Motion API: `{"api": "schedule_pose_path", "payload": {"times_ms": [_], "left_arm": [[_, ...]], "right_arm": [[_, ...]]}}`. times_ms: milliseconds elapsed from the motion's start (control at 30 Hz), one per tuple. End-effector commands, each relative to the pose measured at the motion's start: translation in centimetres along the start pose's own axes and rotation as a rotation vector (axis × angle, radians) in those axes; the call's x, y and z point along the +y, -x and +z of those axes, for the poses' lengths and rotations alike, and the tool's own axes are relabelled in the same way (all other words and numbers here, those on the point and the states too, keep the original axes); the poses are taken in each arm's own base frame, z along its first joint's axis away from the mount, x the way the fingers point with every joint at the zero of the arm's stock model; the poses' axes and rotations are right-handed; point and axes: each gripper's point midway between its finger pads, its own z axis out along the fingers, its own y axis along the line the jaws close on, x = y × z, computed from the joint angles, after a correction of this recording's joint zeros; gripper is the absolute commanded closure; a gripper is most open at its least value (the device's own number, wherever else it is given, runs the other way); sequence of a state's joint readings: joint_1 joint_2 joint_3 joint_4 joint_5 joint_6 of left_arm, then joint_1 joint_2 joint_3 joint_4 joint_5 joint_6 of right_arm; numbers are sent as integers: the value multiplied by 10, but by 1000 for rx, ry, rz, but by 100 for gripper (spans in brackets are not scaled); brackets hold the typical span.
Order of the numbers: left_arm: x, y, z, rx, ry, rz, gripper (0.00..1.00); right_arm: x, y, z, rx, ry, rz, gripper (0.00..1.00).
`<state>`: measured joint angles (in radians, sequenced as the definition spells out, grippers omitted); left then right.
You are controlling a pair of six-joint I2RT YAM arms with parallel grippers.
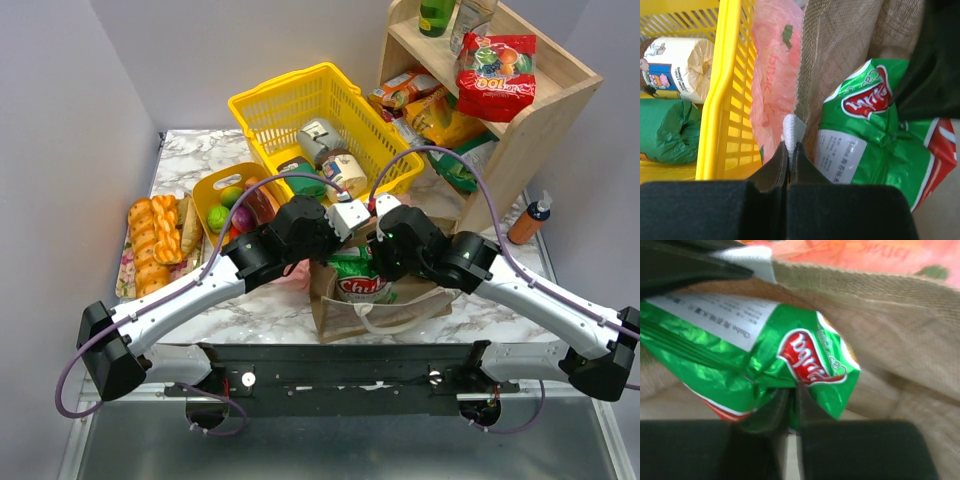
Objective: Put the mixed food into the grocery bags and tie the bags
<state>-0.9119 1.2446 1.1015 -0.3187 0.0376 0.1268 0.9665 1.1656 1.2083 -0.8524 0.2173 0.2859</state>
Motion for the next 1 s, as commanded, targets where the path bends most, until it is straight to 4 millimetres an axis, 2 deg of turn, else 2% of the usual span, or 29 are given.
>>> {"api": "schedule_pose_path", "payload": {"times_ms": [0,33,100,133,167,300,333,400,467,500,567,600,667,700,767,800,833,867,900,933,967], "left_arm": [[-3,5,-7,-6,-11,-2,100],[-3,5,-7,-8,-9,-4,100],[-4,4,-7,-2,-11,-6,100],[-3,5,-7,-5,-11,-6,100],[-4,4,-7,2,-14,-7,100],[-4,6,-8,2,-15,-15,100],[-6,7,-8,0,-21,-16,100],[-6,7,-8,-4,-27,-18,100],[-7,8,-9,-5,-30,-19,100],[-7,9,-9,-6,-29,-19,100],[-7,9,-9,-6,-31,-21,100],[-8,9,-9,-7,-34,-22,100],[-8,9,-9,-8,-38,-22,100],[-9,9,-9,-8,-41,-22,100],[-10,9,-9,-7,-45,-26,100],[-10,9,-9,-9,-46,-25,100],[-10,9,-9,-9,-46,-25,100],[-10,11,-10,-12,-47,-25,100],[-11,11,-10,-12,-50,-25,100],[-10,11,-11,-15,-50,-25,100],[-10,12,-12,-17,-49,-24,100]], "right_arm": [[23,2,7,23,103,28,61],[25,5,5,16,113,25,46],[26,15,-5,-20,135,7,34],[26,17,-11,-25,141,3,7],[24,21,-16,-43,138,8,0],[22,48,-49,-165,153,49,0],[21,60,-66,-228,169,62,0],[12,70,-83,-295,146,77,0],[-4,91,-110,-413,91,97,0],[-6,100,-122,-451,92,87,0],[-14,112,-131,-479,47,55,0],[-20,131,-151,-534,34,64,0],[-25,148,-147,-526,3,37,0],[-34,165,-156,-562,-8,48,0],[-30,187,-164,-594,43,18,0],[-40,200,-149,-572,31,21,0],[-42,223,-177,-652,53,30,0],[-46,230,-177,-648,52,23,0],[-62,241,-186,-674,7,35,0],[-69,262,-199,-723,-15,37,0],[-70,267,-207,-733,-5,24,0]]}}
